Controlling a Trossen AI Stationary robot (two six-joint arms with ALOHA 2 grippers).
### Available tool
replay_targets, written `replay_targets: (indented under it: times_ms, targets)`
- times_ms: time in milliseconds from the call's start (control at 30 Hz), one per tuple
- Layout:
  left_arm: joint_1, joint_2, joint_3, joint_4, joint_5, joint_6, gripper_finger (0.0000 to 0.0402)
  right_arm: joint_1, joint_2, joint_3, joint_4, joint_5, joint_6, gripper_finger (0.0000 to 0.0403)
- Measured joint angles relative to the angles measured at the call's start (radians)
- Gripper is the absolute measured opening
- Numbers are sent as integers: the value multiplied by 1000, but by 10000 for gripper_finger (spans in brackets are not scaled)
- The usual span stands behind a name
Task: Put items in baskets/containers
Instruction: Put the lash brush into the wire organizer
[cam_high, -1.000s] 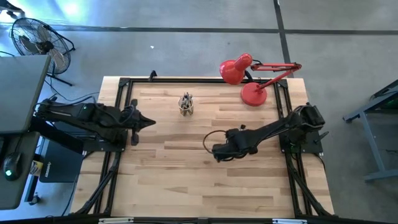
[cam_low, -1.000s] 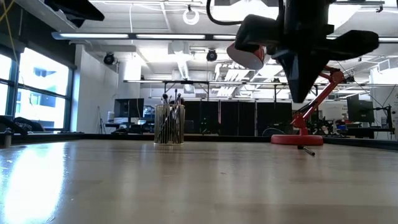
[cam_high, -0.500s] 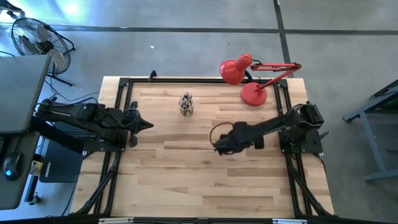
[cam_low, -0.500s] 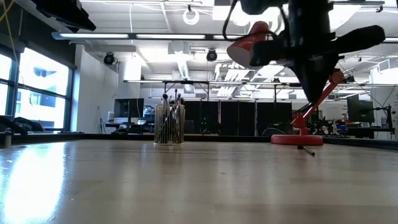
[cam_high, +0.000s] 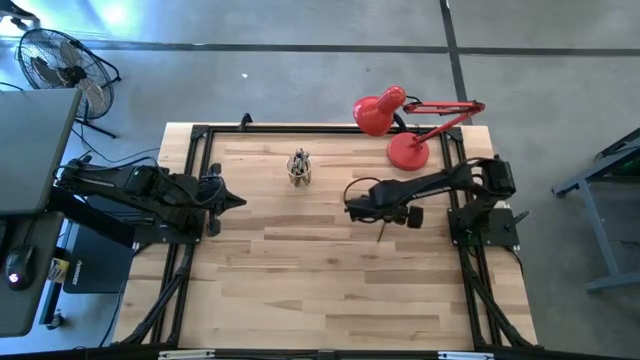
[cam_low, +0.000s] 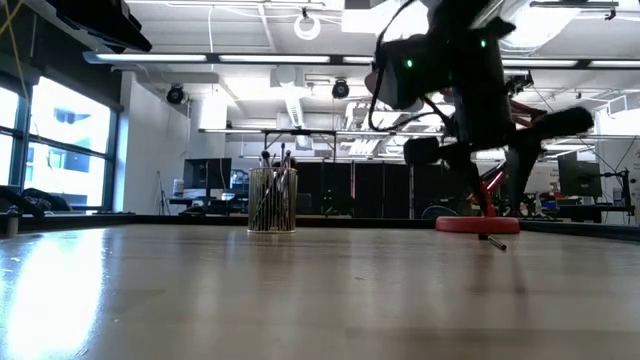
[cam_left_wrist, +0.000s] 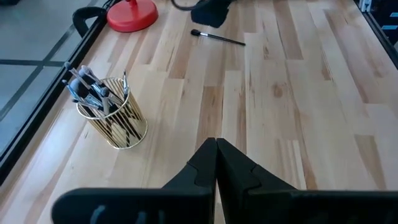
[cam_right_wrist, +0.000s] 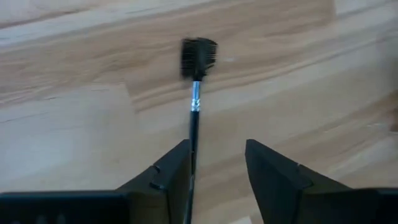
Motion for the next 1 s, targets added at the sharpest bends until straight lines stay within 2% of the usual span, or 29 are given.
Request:
replay_targets:
  times_ms: [200,400,533,633,733,900,1000]
  targets:
    - [0,0,0,0,24,-2,0,-47,-4,-82,147,-9,-53,156]
    - [0,0,0,-8,24,-2,0,-84,-4,-162,218,-13,-80,133]
    - [0,0,0,-10,24,-2,0,-93,-16,-243,367,-39,-184,88]
    - [0,0,0,-10,23,-2,0,-89,-26,-280,440,-39,-217,31]
    - [0,0,0,-11,21,-2,0,-65,-25,-274,439,-10,-357,14]
    - [0,0,0,-11,15,5,0,-27,-28,-221,416,9,-772,7]
    - [0,0,0,-9,13,21,0,-14,-29,-185,456,-27,-799,8]
